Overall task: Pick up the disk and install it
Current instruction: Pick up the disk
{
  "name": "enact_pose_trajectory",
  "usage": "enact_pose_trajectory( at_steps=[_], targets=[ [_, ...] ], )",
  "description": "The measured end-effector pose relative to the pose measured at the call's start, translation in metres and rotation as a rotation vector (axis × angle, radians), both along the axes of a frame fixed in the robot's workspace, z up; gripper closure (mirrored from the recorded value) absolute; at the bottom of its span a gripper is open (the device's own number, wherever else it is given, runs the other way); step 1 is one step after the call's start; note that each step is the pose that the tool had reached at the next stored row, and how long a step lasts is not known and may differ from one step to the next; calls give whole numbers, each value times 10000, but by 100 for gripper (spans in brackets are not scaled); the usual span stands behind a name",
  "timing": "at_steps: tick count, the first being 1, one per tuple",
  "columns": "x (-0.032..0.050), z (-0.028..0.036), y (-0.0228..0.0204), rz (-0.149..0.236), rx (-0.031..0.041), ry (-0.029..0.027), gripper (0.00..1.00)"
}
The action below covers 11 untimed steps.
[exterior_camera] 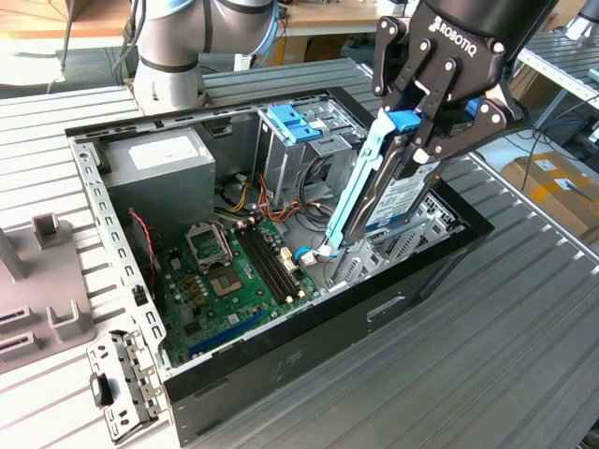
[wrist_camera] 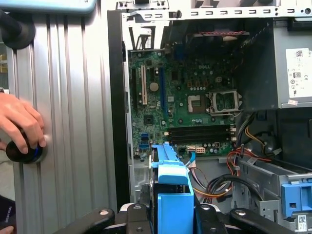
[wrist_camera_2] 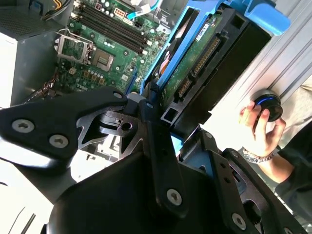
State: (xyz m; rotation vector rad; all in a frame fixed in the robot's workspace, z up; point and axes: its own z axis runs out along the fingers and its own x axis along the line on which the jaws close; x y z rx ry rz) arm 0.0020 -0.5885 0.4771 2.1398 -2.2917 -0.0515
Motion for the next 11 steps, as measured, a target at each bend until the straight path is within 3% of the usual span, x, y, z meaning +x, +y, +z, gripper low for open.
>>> enact_pose_trajectory(
  at_steps=[3, 5, 6, 8, 9, 11],
  targets=[
    [49, -1, 0, 0, 3, 0, 64],
    [82, -1, -1, 1, 44, 0, 64],
    [92, -1, -1, 0, 178, 0, 64],
    [96, -1, -4, 0, 811, -1, 64],
    [95, -1, -6, 0, 902, 0, 64],
    [99, -1, -7, 61, 925, 3, 64]
  ],
)
